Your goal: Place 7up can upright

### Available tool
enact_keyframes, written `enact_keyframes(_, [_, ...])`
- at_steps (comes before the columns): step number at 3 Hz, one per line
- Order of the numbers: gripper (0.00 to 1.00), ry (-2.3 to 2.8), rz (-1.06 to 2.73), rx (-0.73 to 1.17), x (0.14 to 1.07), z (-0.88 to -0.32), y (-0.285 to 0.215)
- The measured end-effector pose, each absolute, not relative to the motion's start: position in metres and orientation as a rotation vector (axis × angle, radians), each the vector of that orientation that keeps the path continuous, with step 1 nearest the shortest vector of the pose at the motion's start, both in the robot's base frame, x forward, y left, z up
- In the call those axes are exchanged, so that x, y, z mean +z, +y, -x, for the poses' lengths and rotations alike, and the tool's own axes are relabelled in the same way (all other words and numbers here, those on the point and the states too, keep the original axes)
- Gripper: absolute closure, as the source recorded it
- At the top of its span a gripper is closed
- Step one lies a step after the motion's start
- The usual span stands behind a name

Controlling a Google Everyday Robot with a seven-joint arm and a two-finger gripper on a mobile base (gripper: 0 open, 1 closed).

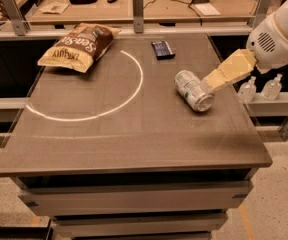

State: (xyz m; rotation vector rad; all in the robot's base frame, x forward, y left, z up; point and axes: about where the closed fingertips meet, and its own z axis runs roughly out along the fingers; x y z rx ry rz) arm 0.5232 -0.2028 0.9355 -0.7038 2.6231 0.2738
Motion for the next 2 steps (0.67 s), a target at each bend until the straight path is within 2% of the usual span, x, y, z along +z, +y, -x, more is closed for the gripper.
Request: enact_keyframes(2, [0.0,2.666,0.675,0.283,0.925,-0.543,-0.17])
